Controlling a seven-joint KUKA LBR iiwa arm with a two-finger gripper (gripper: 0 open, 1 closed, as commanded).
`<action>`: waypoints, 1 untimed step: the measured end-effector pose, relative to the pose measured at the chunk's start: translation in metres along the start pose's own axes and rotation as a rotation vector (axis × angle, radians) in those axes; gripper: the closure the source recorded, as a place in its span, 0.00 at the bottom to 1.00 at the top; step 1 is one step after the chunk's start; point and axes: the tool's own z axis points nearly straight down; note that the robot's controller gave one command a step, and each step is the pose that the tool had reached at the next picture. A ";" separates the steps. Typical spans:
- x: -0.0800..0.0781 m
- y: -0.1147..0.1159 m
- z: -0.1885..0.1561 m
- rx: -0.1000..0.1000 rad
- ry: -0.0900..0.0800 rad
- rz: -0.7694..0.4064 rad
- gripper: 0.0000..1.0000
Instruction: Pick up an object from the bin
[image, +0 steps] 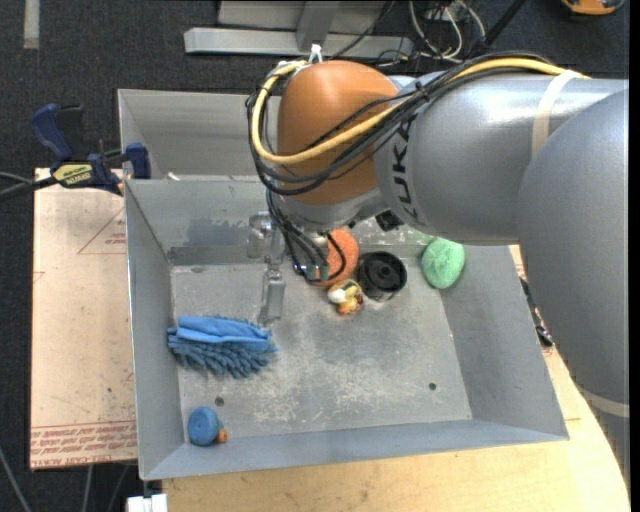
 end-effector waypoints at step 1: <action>0.016 0.009 0.041 -0.001 -0.007 -0.042 0.00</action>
Offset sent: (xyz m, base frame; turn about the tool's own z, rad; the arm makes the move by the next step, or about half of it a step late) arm -0.0140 0.0206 -0.1265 -0.4424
